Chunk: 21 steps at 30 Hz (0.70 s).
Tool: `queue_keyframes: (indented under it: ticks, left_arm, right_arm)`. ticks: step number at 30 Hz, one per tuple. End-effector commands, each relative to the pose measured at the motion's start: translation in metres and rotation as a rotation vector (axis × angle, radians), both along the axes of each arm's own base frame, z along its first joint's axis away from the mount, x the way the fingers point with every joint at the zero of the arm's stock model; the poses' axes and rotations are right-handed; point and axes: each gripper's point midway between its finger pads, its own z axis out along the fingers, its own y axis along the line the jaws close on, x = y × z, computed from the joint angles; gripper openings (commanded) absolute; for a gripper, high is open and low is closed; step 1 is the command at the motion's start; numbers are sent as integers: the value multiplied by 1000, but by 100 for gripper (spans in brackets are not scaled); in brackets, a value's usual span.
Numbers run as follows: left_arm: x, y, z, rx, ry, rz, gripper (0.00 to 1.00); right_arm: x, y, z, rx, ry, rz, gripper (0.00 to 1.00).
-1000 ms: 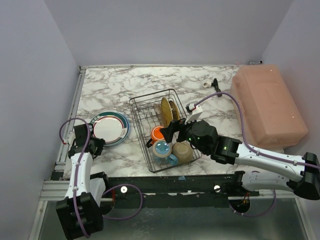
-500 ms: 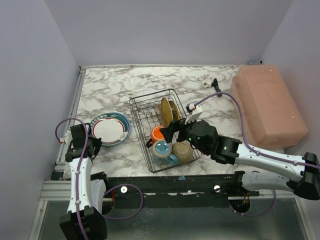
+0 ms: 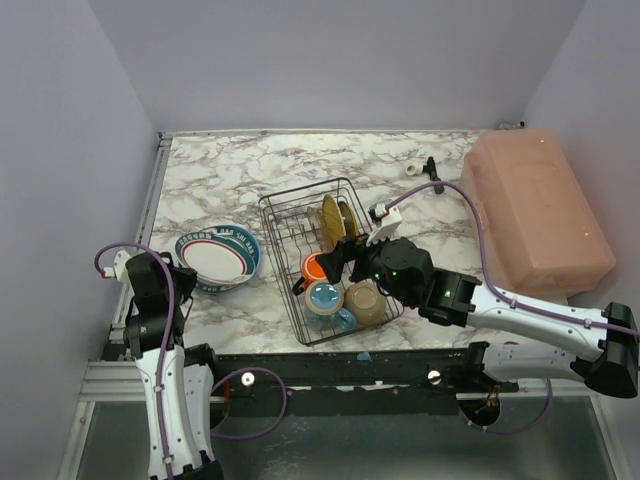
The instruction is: Load the mixed dishes into the dish rack
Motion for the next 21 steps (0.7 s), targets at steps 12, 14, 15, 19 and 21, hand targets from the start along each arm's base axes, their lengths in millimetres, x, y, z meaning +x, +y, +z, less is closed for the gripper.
queue_keyframes:
  ticks: [12, 14, 15, 19, 21]
  left_arm:
    - [-4, -2, 9, 26, -15, -28, 0]
    - [-4, -1, 10, 31, -13, -25, 0]
    - [-4, -1, 12, 30, -10, -24, 0]
    - [-5, -1, 16, 21, 24, -26, 0]
    - [-5, -2, 18, 14, 37, -32, 0]
  right_arm:
    - [-4, 34, 4, -20, 7, 111, 95]
    - [-5, 47, -2, -94, 13, 161, 95]
    - [-4, 53, -2, -127, 6, 178, 95]
    - [-17, 85, 11, -216, -169, 309, 96]
    - [-25, 108, 14, -253, -281, 405, 96]
